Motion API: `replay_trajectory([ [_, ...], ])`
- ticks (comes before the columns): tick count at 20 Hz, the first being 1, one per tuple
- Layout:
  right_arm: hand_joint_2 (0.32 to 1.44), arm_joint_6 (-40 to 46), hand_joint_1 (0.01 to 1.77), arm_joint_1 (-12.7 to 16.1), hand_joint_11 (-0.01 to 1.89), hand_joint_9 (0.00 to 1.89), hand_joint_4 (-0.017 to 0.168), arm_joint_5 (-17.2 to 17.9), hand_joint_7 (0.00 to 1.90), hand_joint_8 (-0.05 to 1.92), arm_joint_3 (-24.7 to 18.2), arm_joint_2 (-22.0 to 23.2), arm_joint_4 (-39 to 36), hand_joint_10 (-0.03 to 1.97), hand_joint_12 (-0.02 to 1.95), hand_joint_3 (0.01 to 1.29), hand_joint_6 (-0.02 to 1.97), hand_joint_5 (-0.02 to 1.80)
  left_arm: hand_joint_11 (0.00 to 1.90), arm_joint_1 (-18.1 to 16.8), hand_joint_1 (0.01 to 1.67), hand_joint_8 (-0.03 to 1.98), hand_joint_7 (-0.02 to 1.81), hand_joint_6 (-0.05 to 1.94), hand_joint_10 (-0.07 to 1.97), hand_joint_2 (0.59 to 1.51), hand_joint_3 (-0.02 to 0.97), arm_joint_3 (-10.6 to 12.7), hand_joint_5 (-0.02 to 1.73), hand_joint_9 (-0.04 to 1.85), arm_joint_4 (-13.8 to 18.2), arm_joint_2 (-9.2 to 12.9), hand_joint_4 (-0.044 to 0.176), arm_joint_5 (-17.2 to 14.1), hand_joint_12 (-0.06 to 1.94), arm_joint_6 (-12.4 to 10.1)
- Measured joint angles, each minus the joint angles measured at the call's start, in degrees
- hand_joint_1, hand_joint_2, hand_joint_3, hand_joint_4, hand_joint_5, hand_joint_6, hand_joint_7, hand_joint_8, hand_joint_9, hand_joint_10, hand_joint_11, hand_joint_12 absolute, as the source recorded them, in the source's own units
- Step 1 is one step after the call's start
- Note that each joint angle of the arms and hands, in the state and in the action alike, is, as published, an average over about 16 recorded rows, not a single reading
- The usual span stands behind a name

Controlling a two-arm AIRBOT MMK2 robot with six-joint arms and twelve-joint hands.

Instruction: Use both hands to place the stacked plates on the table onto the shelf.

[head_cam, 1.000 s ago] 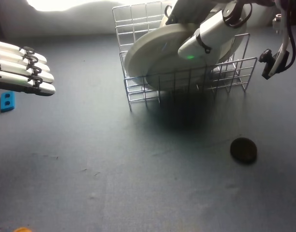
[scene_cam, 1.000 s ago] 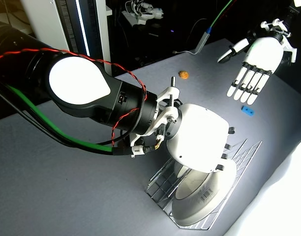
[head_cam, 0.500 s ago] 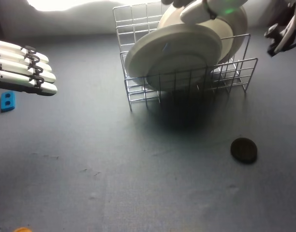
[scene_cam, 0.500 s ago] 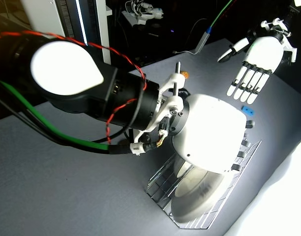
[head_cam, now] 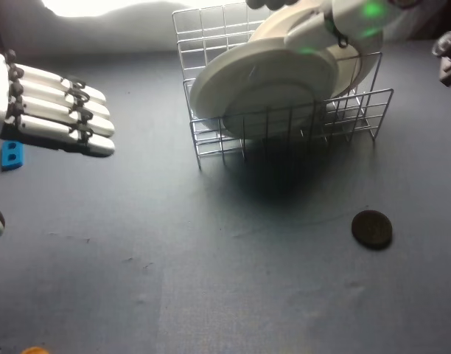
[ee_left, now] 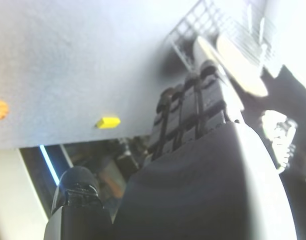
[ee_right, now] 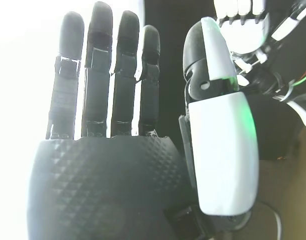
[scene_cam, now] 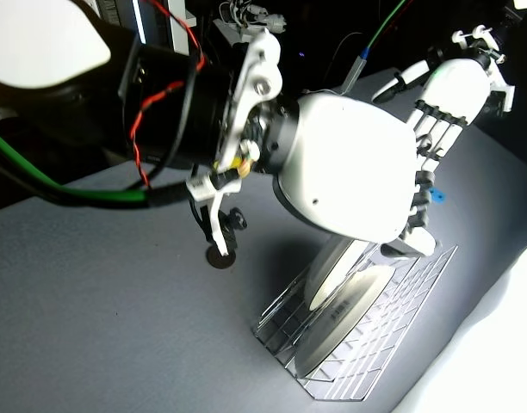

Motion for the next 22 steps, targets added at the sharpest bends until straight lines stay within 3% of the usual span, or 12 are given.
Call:
replay_trajectory([
  [2,1.06,-2.14,0.94,-0.05,0.44,0.9,-0.002,-0.44,0.9,0.02,-2.16,1.32,0.05,0.02,1.16,0.01,0.03,0.81,0.02,-0.16,0.01,0.0,0.06,0.02,0.01,1.068,0.016,-0.86,0.05,0.05,0.06,0.19,0.003,-0.33,0.1,0.1],
  [5,1.05,-5.04,0.85,-0.25,0.46,0.9,-0.002,-0.79,0.91,0.13,-4.7,2.86,0.1,0.15,1.21,0.01,0.11,0.82,0.05,-0.22,0.01,0.08,0.21,0.08,0.14,1.093,0.016,-2.01,0.18,0.16,0.2,0.48,0.001,-0.56,0.4,0.29],
  [10,1.05,-14.41,0.65,-1.24,0.63,0.92,0.0,-0.06,0.92,0.66,-7.34,4.48,4.76,0.69,1.45,0.01,0.62,0.83,0.25,-0.27,0.02,0.58,0.48,0.51,0.7,1.148,0.016,-3.24,0.41,0.41,0.48,0.85,0.002,-0.53,0.99,0.59],
  [13,1.07,-22.43,0.54,-2.19,0.85,1.02,0.005,1.04,1.0,1.01,-7.87,4.77,10.27,1.04,1.59,0.01,0.97,0.91,0.51,-0.42,0.09,0.94,0.75,0.8,1.06,1.183,0.015,-3.5,0.64,0.69,0.59,0.92,0.03,-0.45,1.35,0.69],
  [17,1.15,-32.37,0.45,-3.46,1.18,1.2,0.036,2.88,1.17,1.48,-7.9,4.87,17.26,1.51,1.78,0.01,1.44,1.08,0.85,-0.73,0.26,1.4,1.09,1.22,1.53,1.229,0.008,-3.51,0.93,1.05,0.62,0.92,0.066,-0.36,1.8,0.73],
  [20,1.17,-37.86,0.41,-4.1,1.35,1.26,0.045,3.77,1.22,1.77,-7.91,4.9,21.36,1.8,1.89,0.01,1.74,1.13,1.03,-0.85,0.32,1.69,1.2,1.47,1.82,1.245,0.006,-3.53,1.02,1.17,0.6,0.92,0.082,-0.34,1.91,0.68],
  [22,1.2,-42.68,0.4,-4.73,1.48,1.35,0.054,4.22,1.29,1.88,-7.91,4.92,25.38,1.89,1.91,0.01,1.88,1.19,1.16,-0.97,0.38,1.83,1.26,1.61,1.9,1.252,0.004,-3.55,1.07,1.27,0.55,0.92,0.097,-0.34,1.93,0.62],
])
